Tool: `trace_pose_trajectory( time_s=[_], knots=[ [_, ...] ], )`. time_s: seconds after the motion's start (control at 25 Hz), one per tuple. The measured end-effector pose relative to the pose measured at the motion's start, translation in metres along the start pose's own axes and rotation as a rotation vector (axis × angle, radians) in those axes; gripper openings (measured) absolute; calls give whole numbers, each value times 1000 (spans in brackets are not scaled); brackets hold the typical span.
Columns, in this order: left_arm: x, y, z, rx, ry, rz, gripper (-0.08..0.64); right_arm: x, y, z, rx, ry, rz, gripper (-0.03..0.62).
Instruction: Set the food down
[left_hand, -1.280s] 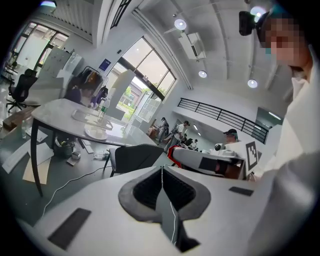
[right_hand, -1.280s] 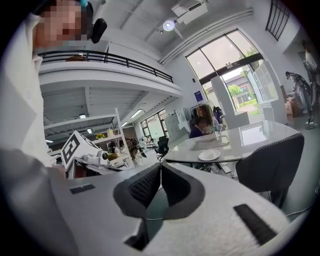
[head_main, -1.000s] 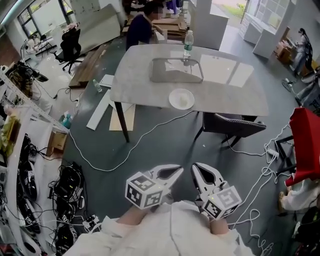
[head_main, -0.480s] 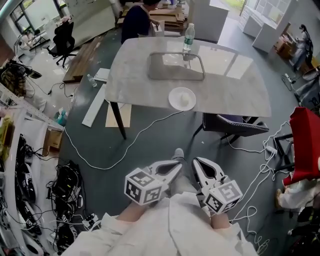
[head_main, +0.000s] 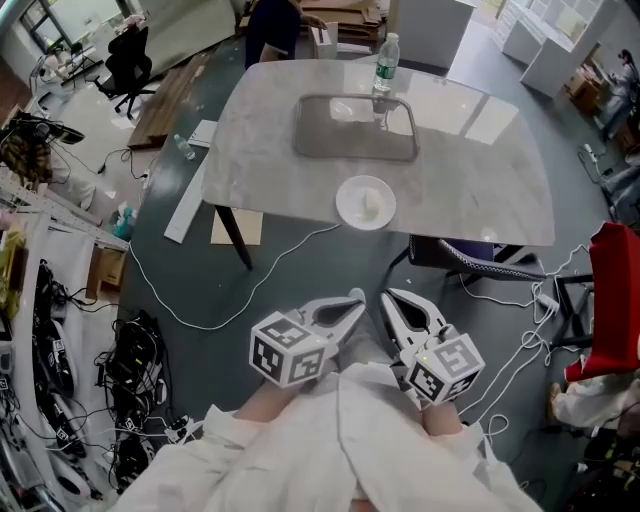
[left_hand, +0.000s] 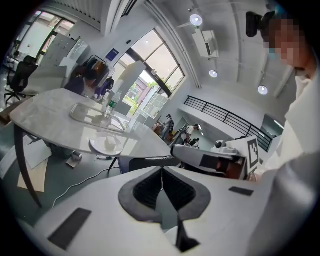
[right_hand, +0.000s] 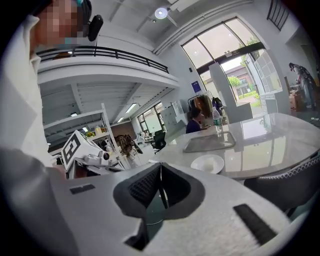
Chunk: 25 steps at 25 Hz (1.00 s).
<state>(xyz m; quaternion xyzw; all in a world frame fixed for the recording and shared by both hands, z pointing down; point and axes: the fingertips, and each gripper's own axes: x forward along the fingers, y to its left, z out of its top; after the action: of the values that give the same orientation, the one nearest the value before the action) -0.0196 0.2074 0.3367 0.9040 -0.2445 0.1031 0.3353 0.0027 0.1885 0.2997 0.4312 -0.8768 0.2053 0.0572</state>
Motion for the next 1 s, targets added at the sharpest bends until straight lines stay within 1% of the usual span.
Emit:
trace_pose_trajectory(
  time_s=[0.2,0.6,0.68,0.84,1.0],
  knots=[
    [31,23,31,17,14,8,17,27,-39,16,22,7,10,3],
    [91,76,99,-16,1,51,17,82,-109,53,20,54,69,3],
    [101,86,109,-30,-3,61,17,92,-122,58,23,61,80,3],
    [119,105,130,-48,-18,80,17,108,-143,71,32,60,133,3],
    [134,114,136,-64,-9,84,17,122,-159,70,44,95,164,3]
  ],
)
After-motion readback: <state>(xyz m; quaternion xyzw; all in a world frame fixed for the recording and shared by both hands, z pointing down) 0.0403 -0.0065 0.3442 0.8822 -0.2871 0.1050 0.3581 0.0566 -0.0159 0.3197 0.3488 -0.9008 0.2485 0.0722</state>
